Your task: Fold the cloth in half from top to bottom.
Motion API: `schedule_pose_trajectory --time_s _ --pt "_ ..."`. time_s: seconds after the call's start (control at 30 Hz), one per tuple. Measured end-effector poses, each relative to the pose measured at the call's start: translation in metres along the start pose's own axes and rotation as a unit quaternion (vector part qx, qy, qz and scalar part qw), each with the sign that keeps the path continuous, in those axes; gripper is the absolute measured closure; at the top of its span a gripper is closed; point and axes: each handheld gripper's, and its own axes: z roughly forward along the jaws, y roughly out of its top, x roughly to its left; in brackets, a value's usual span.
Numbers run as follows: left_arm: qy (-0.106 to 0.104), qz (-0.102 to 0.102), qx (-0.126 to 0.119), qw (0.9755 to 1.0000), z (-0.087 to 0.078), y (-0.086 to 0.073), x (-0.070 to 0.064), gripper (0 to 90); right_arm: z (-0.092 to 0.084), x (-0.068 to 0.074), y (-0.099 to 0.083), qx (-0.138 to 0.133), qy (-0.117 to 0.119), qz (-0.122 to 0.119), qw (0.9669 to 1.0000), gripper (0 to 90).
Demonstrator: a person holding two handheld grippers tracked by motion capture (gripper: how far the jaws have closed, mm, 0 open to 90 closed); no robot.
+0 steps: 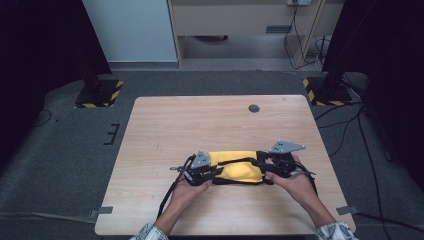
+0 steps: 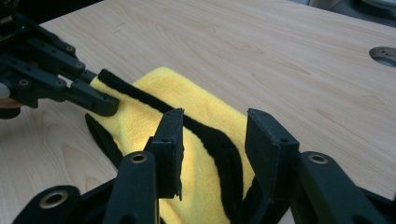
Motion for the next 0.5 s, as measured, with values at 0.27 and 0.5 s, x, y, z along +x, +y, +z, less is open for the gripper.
schedule_pose_trajectory --time_s 0.27,0.5 --pt "-0.002 0.008 -0.003 1.0000 0.000 -0.002 -0.001 82.2 0.011 -0.016 0.009 0.006 -0.015 0.018 0.9997 57.7" --pt "-0.010 0.026 -0.003 0.9996 0.000 -0.004 -0.003 82.4 0.029 -0.030 0.012 0.027 -0.033 0.015 0.9990 60.9"
